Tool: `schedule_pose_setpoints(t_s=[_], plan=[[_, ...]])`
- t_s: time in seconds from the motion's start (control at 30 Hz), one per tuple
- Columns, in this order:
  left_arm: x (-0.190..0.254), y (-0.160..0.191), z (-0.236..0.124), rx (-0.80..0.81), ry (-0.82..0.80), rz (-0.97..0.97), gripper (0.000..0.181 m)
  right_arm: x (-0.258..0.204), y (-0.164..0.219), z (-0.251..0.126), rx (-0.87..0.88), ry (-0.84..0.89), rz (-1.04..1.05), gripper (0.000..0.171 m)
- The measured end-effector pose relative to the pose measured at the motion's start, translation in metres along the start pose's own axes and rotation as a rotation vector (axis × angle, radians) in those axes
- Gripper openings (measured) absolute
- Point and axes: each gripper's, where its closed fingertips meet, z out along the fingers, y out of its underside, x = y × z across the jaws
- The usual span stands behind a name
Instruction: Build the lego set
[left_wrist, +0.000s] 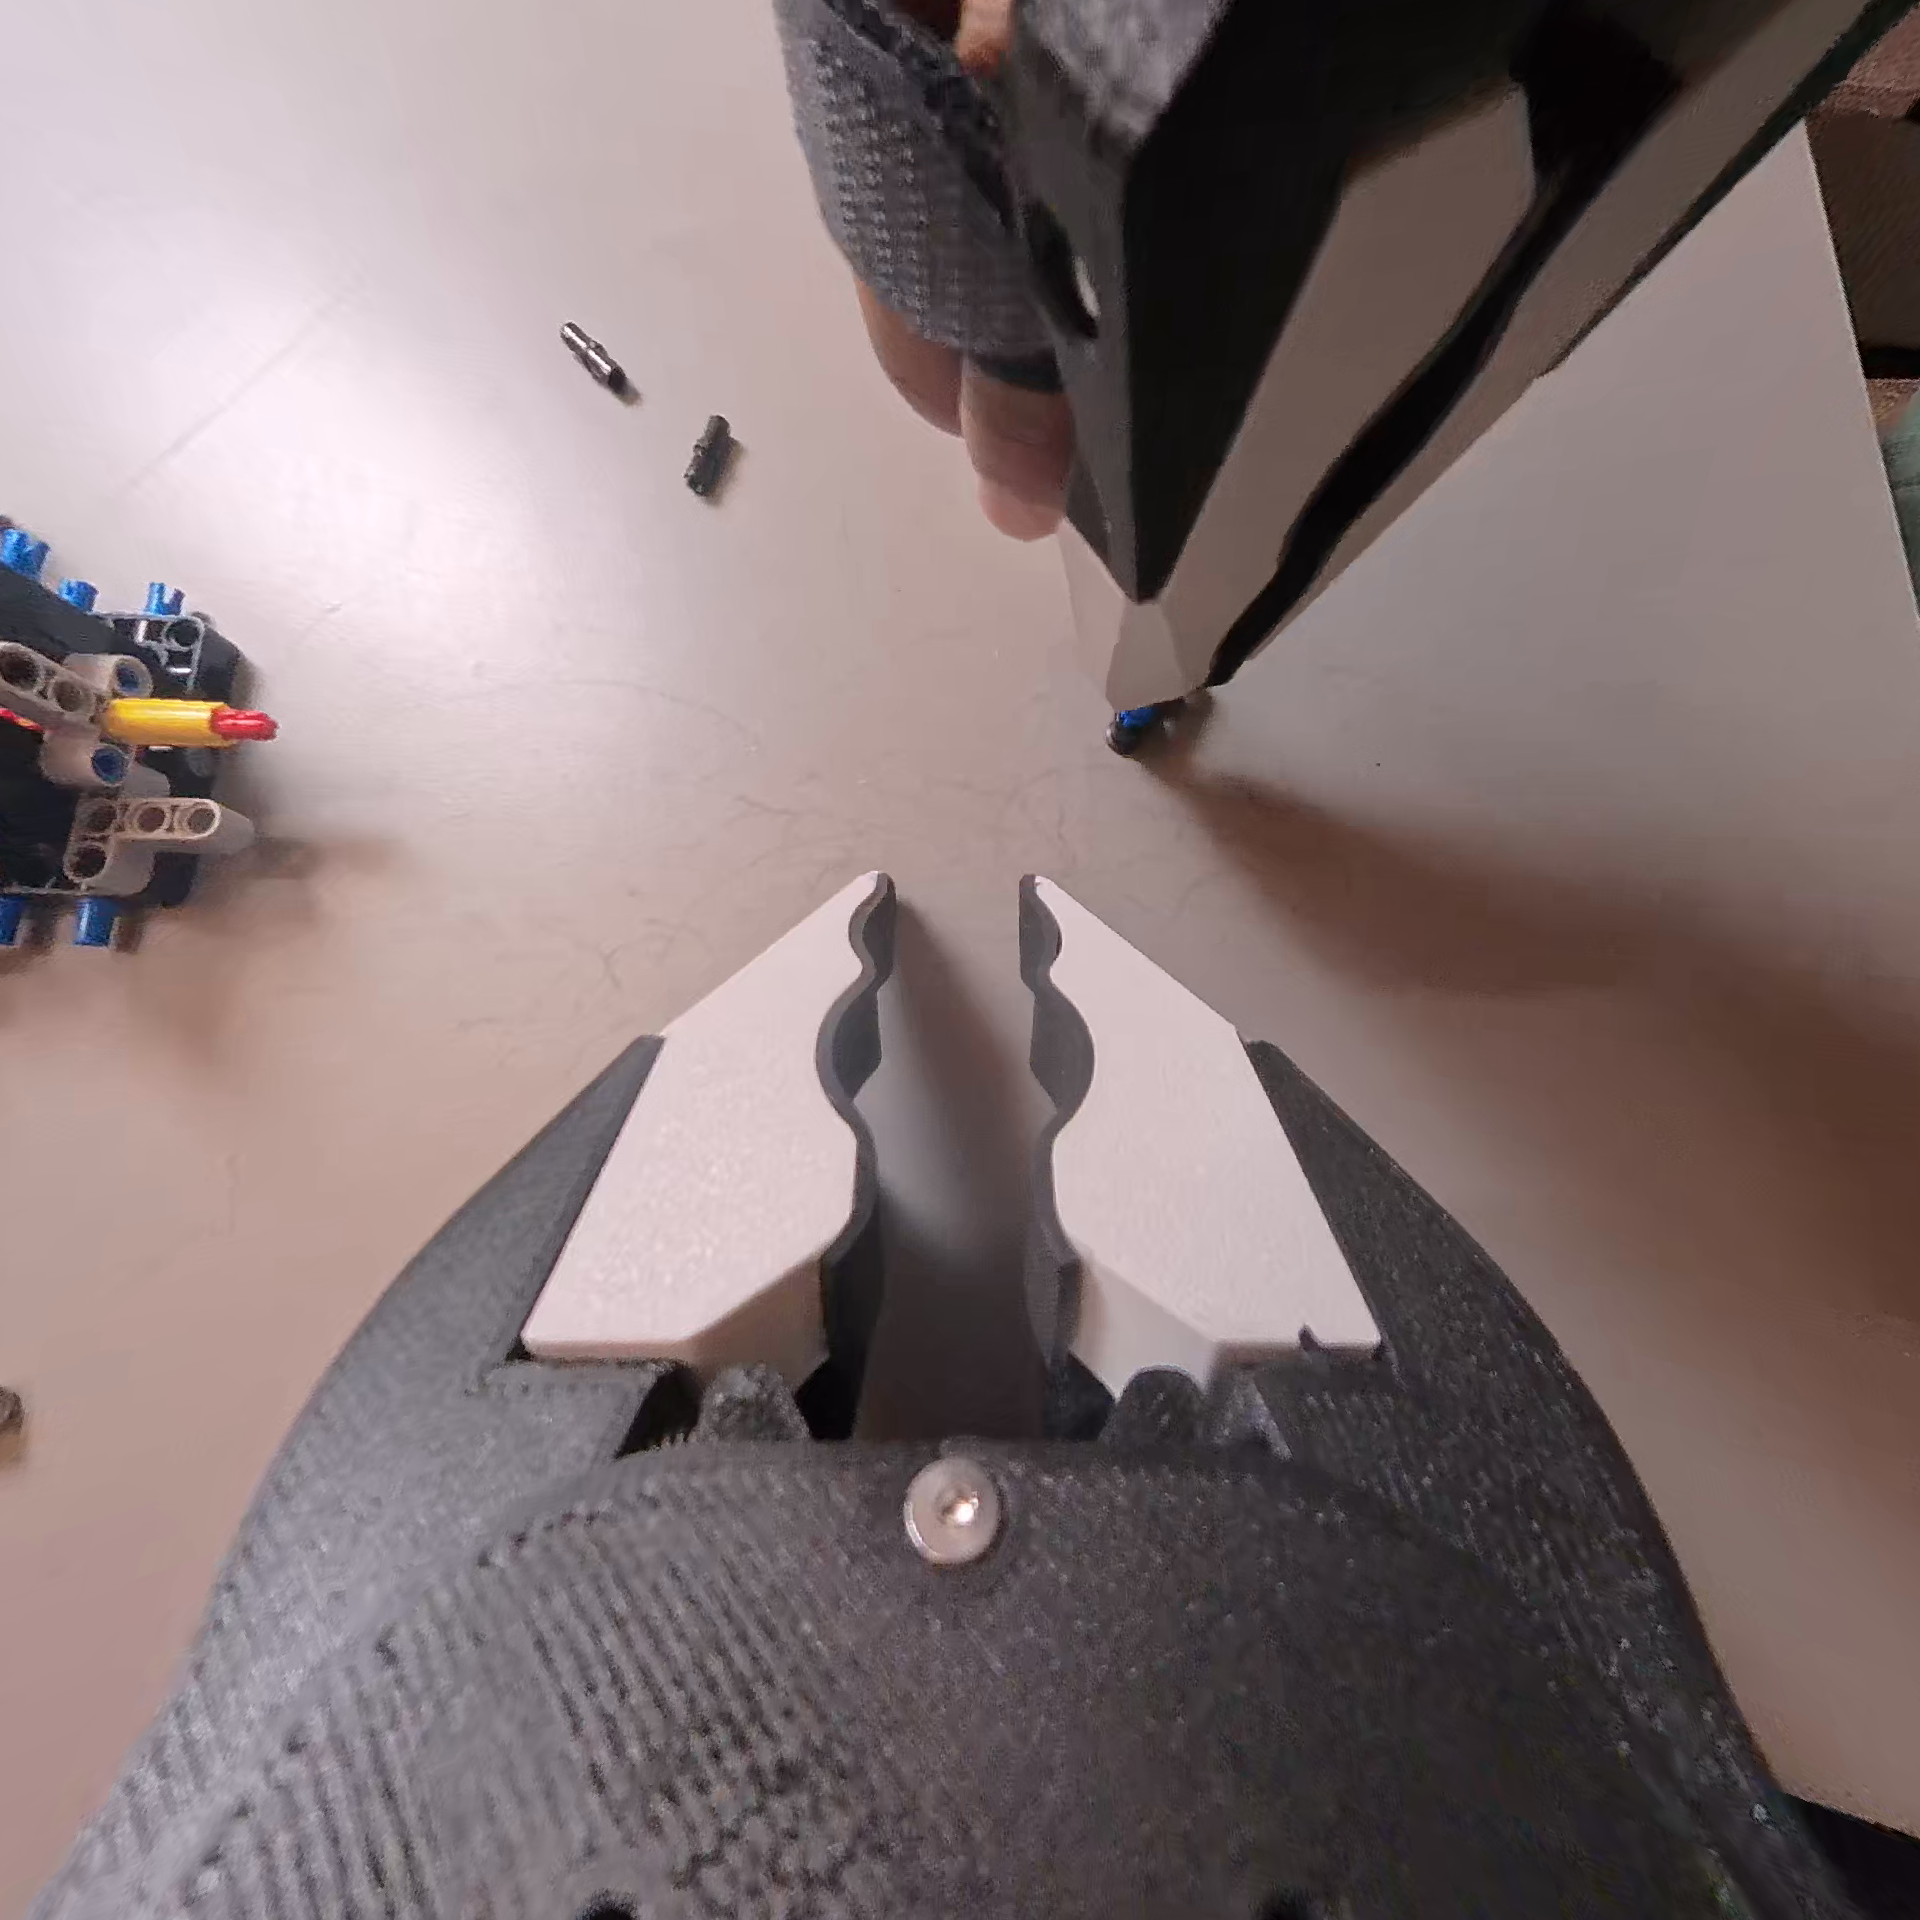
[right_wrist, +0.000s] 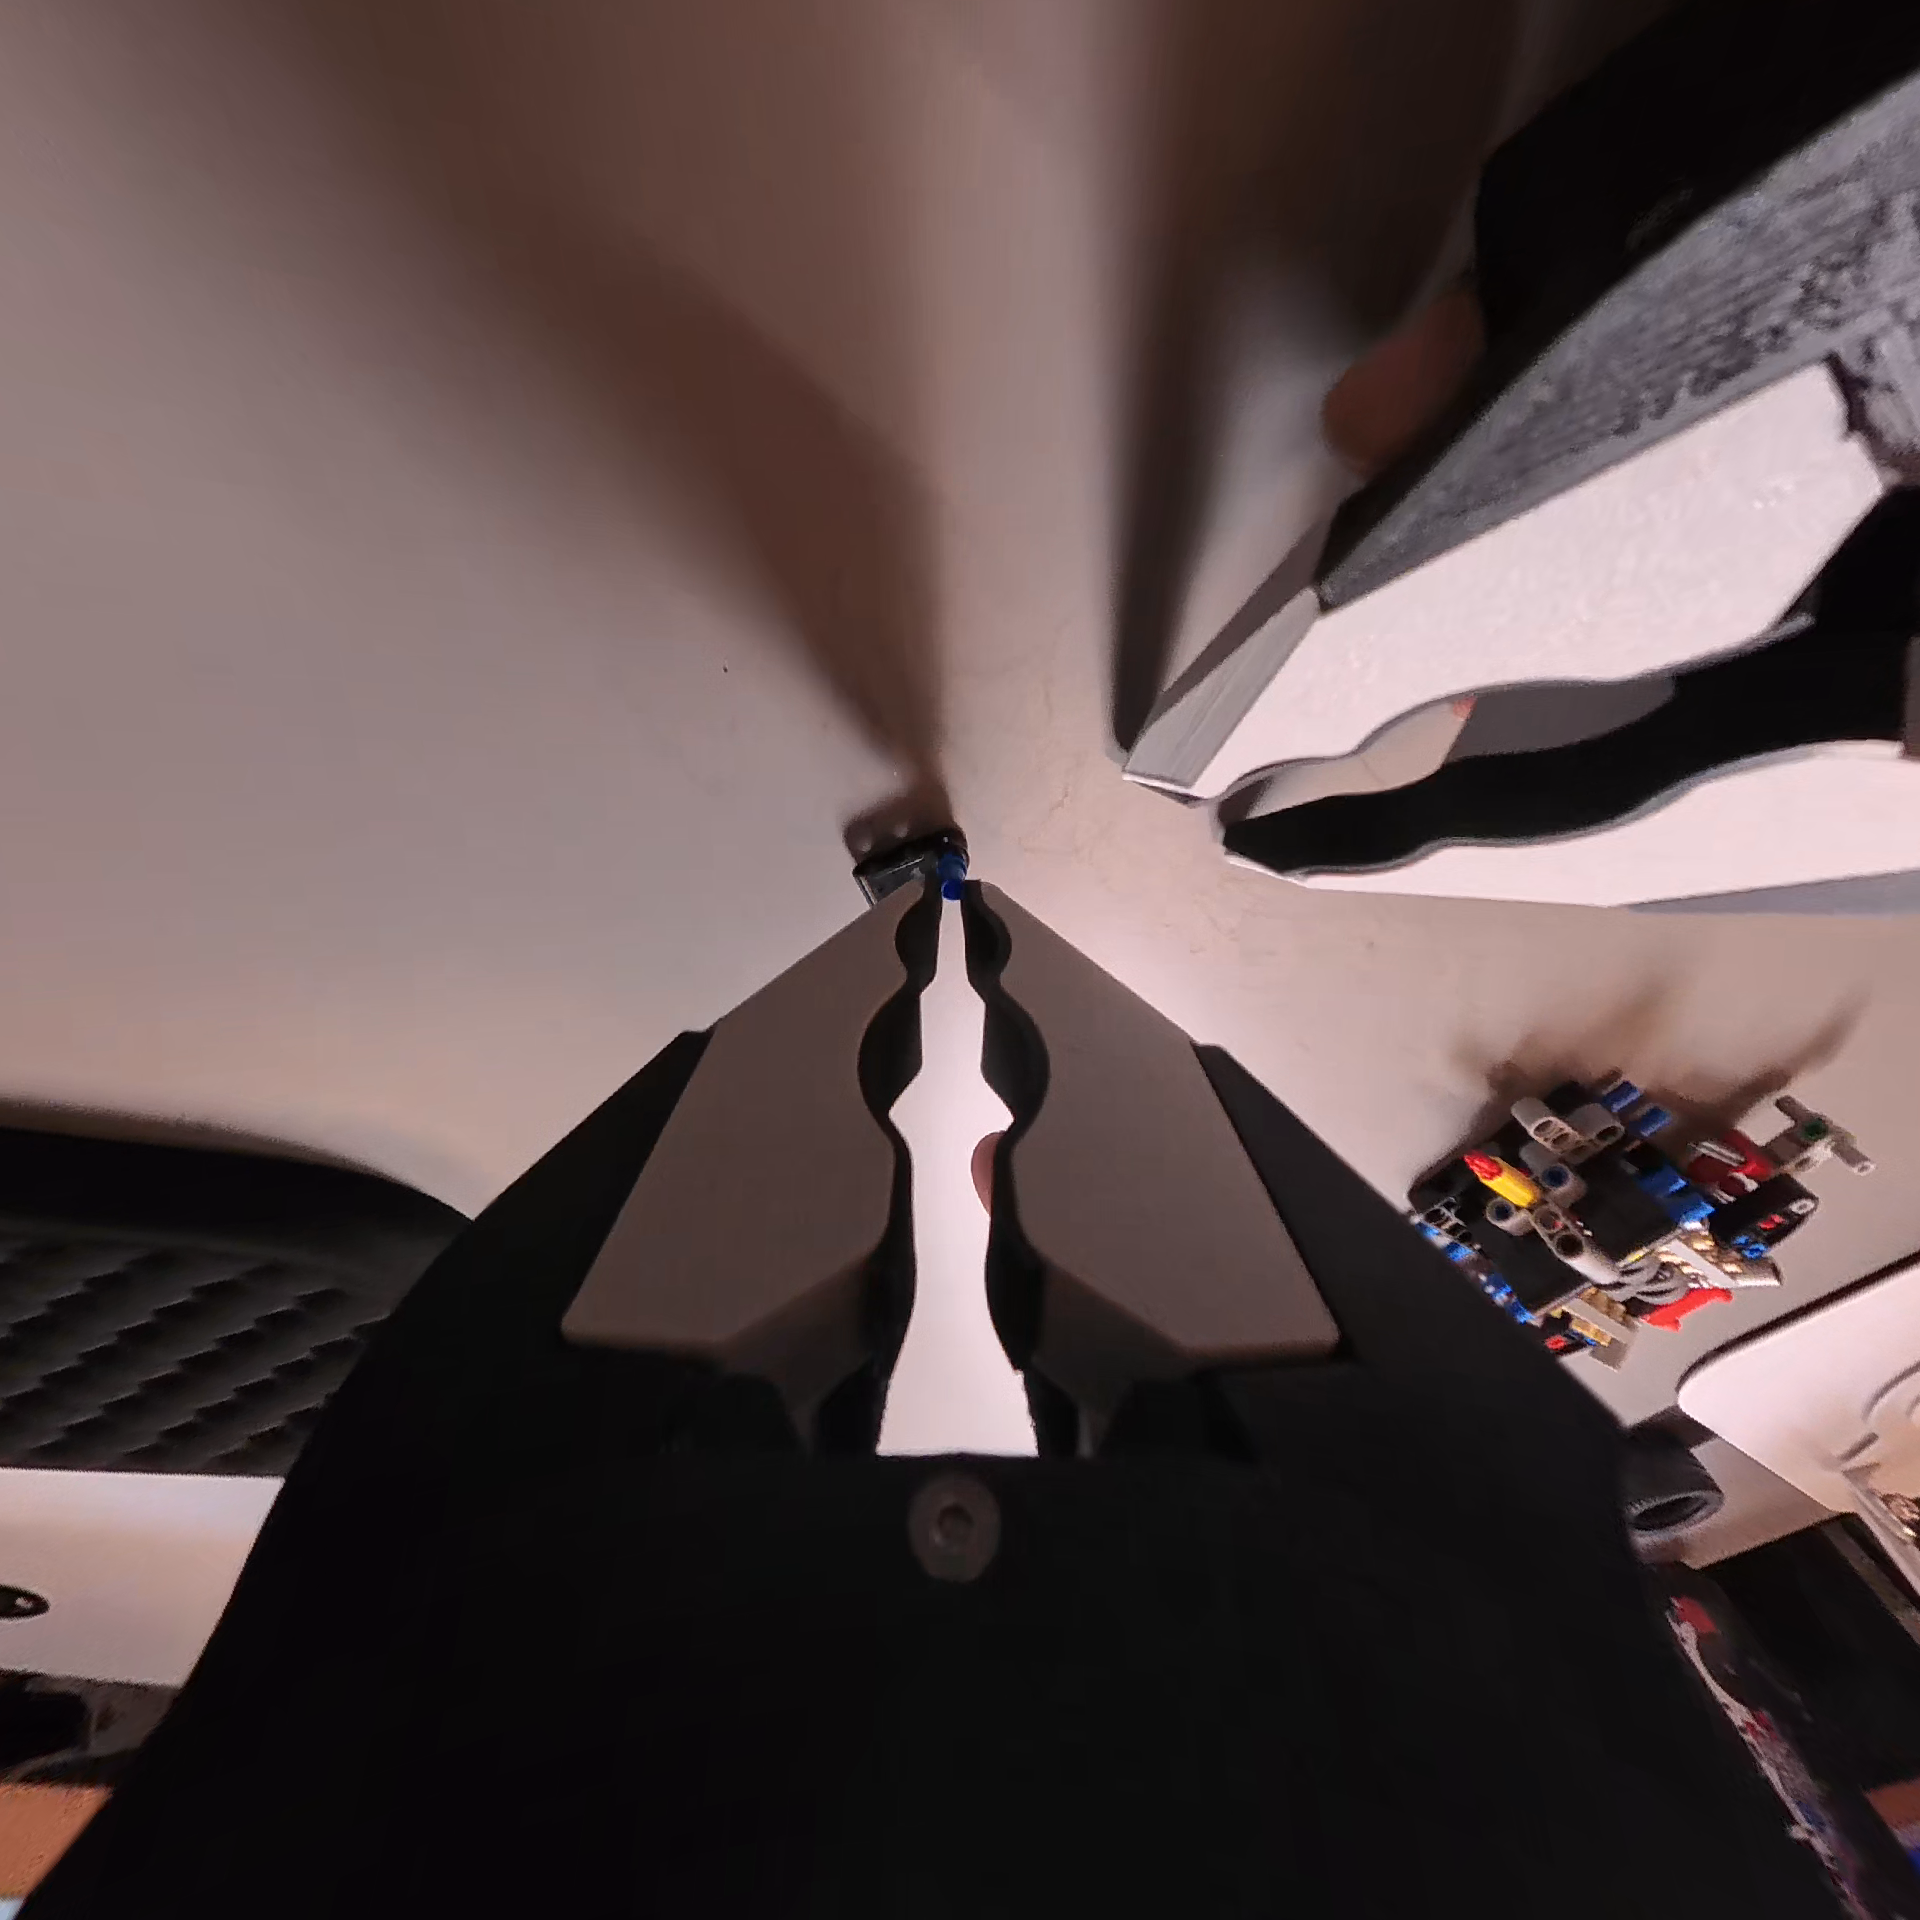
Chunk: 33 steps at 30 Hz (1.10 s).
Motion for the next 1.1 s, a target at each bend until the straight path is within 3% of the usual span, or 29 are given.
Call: schedule_pose_setpoints(t_s=[0.37,0.57,0.7,0.97,1.1], plan=[[-0.003,-0.001,-0.002,0.006,-0.022,-0.001,0.023,0.000,0.000,0.005,-0.060,-0.037,-0.010,0.002],[-0.002,-0.005,-0.003,0.022,-0.024,0.000,0.024,0.000,0.000,0.006,0.010,0.012,0.068,0.003],[0.002,-0.018,-0.008,0.098,-0.001,-0.029,0.028,0.002,-0.002,0.002,0.273,0.060,0.279,0.003],[0.001,-0.049,-0.022,0.294,-0.008,-0.064,0.034,0.042,0.024,-0.055,1.123,0.392,0.786,0.003],[-0.013,-0.060,-0.029,0.366,-0.156,-0.004,0.033,0.051,0.033,-0.060,1.295,0.383,0.929,0.003]])
